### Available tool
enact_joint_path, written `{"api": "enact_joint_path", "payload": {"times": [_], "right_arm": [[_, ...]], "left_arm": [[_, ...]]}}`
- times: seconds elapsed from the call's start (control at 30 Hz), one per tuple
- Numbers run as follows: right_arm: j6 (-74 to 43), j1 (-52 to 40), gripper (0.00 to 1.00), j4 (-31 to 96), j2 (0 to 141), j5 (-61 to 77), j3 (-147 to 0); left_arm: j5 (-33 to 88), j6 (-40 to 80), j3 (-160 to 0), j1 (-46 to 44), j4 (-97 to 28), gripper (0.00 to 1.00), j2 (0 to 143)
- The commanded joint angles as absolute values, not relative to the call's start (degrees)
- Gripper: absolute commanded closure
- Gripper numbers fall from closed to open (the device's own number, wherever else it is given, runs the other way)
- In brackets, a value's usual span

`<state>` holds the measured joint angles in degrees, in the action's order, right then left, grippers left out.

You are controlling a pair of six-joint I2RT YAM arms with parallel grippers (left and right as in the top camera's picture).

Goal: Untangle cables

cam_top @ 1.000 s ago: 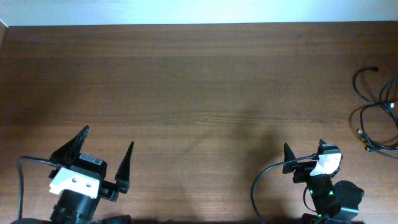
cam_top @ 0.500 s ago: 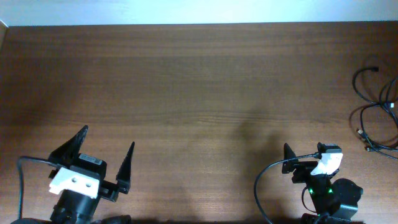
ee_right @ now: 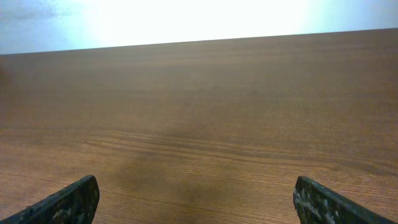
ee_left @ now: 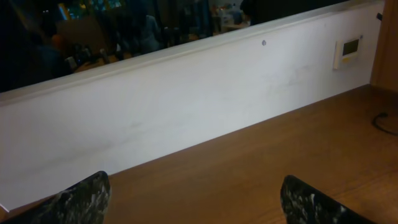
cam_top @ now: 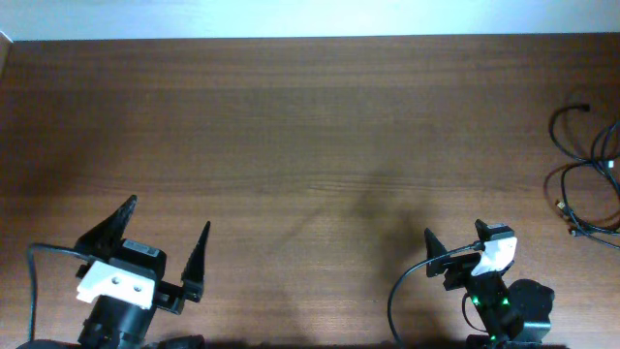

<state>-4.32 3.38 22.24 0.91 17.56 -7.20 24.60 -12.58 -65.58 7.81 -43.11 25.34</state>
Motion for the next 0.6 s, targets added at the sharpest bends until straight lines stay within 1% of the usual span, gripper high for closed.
{"api": "enact_joint_path", "payload": {"times": [0.0, 0.1, 0.23, 0.4, 0.57], "right_arm": [[-4.6, 3.0, 0.01, 22.0, 0.3, 17.3, -6.5], [-4.6, 3.0, 0.01, 22.0, 0.3, 17.3, -6.5], [-4.6, 3.0, 0.01, 22.0, 0.3, 17.3, -6.5], [-4.6, 3.0, 0.01, 22.0, 0.3, 17.3, -6.5], [-4.6, 3.0, 0.01, 22.0, 0.3, 17.3, -6.5]], "left_arm": [[24.2, -12.2, -65.6, 7.5, -43.1, 0.10, 25.2], [25.2, -12.2, -63.6, 7.5, -43.2, 0.08, 25.2], [33.9, -9.6, -57.4, 7.5, -42.3, 0.01, 25.2], [39.3, -1.6, -52.1, 7.5, -38.6, 0.01, 25.2], [39.0, -1.0, -52.1, 7.5, -40.9, 0.01, 25.2]]}}
